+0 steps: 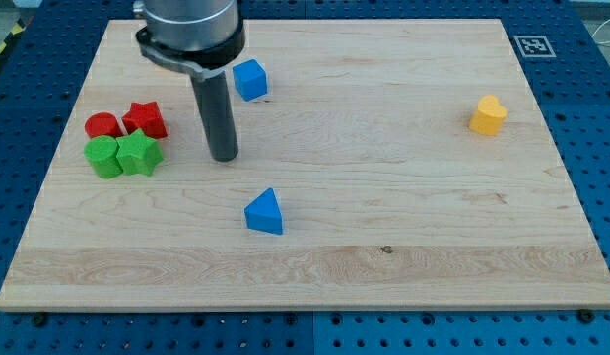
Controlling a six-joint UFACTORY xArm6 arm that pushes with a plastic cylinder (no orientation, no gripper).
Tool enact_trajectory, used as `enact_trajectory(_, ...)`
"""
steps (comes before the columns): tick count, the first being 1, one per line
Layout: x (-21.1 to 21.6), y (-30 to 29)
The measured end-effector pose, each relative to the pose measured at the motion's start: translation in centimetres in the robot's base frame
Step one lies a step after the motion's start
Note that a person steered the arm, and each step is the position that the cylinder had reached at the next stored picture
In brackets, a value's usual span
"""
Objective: Point your arm towards blue triangle
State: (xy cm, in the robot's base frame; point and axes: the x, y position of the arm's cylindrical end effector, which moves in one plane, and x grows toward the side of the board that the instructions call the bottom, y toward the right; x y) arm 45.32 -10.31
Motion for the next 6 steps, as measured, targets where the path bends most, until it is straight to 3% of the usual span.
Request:
enact_trajectory(3,3.6,-1.3)
enact_trajectory(6,5.9,1.8)
